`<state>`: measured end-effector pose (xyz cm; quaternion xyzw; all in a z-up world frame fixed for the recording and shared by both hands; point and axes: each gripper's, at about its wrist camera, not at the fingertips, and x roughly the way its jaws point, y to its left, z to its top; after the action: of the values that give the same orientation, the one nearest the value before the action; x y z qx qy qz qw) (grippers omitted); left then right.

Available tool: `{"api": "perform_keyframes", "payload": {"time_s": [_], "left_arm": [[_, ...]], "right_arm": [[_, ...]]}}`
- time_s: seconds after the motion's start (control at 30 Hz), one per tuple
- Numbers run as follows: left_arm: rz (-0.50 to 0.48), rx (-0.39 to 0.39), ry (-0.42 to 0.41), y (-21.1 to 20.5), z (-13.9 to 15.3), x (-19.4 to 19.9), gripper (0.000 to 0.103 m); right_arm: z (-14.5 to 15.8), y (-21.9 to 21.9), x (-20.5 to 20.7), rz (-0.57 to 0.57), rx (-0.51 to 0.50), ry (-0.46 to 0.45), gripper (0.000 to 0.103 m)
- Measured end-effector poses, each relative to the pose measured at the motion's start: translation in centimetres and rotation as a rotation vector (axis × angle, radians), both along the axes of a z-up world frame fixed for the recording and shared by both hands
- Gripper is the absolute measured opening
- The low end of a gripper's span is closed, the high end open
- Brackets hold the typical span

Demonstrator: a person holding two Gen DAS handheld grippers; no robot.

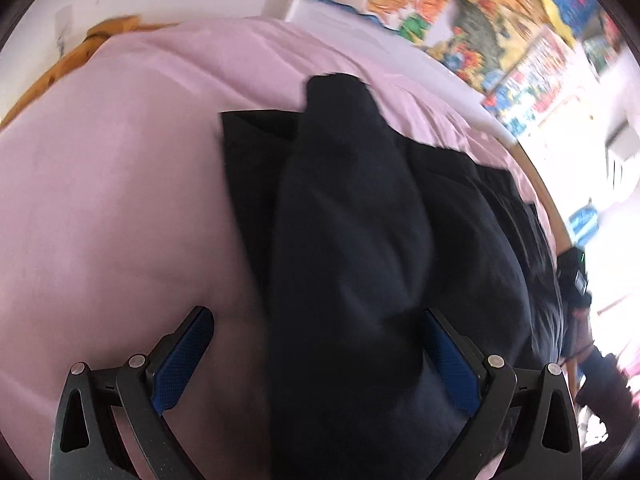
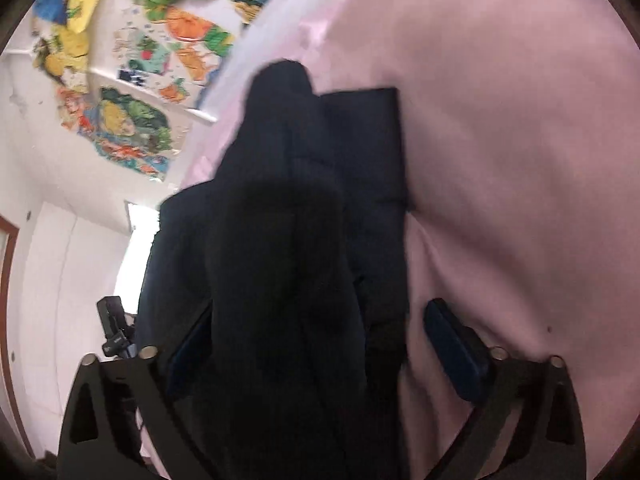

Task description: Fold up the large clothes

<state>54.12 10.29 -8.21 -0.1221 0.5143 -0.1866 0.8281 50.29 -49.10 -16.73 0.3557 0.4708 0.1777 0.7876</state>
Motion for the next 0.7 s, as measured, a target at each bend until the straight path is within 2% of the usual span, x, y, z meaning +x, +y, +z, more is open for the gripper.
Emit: {"api": "perform_keyframes", "payload": {"time_s": [0.1,0.27,0.4,0.6,0.67,0.7], "left_arm": [[0.027,-0.068,0.025,1.0,-1.3,0.6,0.103],[-0.025,-0.04,-0.001,-0.2,-1.4,0.1,0.103],[-0.103,-0.087,0.008,-0.8,-1.5,0.0,0.103],[-0.104,-0.088,0.022,-1.2,-1.8,0.5,0.103],[-0.099,-0.084,0.025,-1.5,-1.6,0.3,0.099],[-0.099,-0.088,0.027,-1.3,-1.6,0.2,0.093]], "right_arm": [[-0.7,1.1,-0.7,0.002,-0.032,0.0,0.102],[-0.7,1.4,-1.1,-0.002,-0.053,-0.016,0.102],[-0.3,1.6,-0.5,-0.007,-0.054,-0.035,0.102],[-0.5,0.9,-0.4,-0.008,-0.035,-0.044,0.102],[-0.6,0.7,-0.6,-0.006,-0.033,-0.039,0.102],[-0.5,0.7,-0.6,-0.007,-0.032,-0.037,0.102]]}}
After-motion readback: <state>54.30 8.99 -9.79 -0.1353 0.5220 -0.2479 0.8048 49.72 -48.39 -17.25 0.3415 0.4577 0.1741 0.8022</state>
